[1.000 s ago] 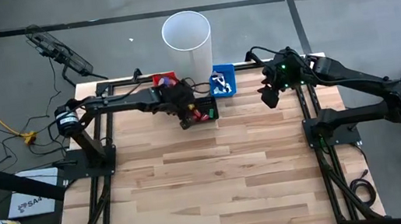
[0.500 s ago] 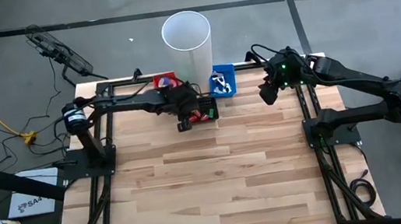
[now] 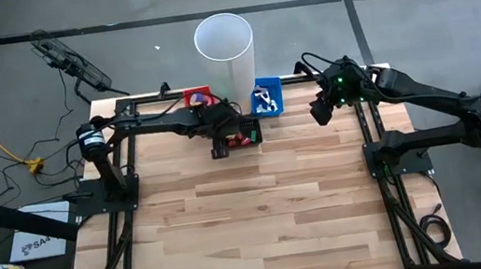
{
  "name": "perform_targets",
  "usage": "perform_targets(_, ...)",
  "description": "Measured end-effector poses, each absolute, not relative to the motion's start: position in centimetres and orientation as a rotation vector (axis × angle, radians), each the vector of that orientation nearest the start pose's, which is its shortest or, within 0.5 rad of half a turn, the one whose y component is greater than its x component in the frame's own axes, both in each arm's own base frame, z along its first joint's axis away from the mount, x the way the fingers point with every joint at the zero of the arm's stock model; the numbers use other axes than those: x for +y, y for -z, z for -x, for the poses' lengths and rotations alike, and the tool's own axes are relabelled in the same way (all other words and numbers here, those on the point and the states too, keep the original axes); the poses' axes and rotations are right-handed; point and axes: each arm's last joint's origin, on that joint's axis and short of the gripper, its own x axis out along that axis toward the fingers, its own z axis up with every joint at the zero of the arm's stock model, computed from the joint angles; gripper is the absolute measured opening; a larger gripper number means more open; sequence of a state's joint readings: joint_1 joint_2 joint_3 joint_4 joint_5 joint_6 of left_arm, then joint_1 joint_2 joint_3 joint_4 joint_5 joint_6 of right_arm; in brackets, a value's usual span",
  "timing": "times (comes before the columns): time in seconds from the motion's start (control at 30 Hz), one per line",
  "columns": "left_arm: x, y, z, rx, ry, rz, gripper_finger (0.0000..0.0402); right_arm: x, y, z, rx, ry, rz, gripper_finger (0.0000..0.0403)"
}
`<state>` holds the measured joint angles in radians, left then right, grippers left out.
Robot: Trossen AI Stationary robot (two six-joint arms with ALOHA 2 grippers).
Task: Pick and place Stapler, Stapler remover, tape
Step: Return to Home Position
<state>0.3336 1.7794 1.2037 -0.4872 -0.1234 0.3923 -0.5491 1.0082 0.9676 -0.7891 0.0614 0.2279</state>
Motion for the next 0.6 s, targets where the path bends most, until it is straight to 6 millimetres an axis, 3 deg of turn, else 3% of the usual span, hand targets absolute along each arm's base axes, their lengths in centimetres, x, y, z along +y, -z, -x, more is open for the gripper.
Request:
perform_targets(0.23, 11.8, -19.7, -32.9, 1.196, -0.180, -0.216, 0.0211, -10.1, -30.5, -16.3, 0.752, 0.656, -0.417, 0.0181)
perform_targets(0.6, 10.5, -25.1, -29.1, 1.171, -0.250, -0.119, 0.0212, -10.1, -30.4, -16.2, 0.768, 0.659, -0.417, 0.0181)
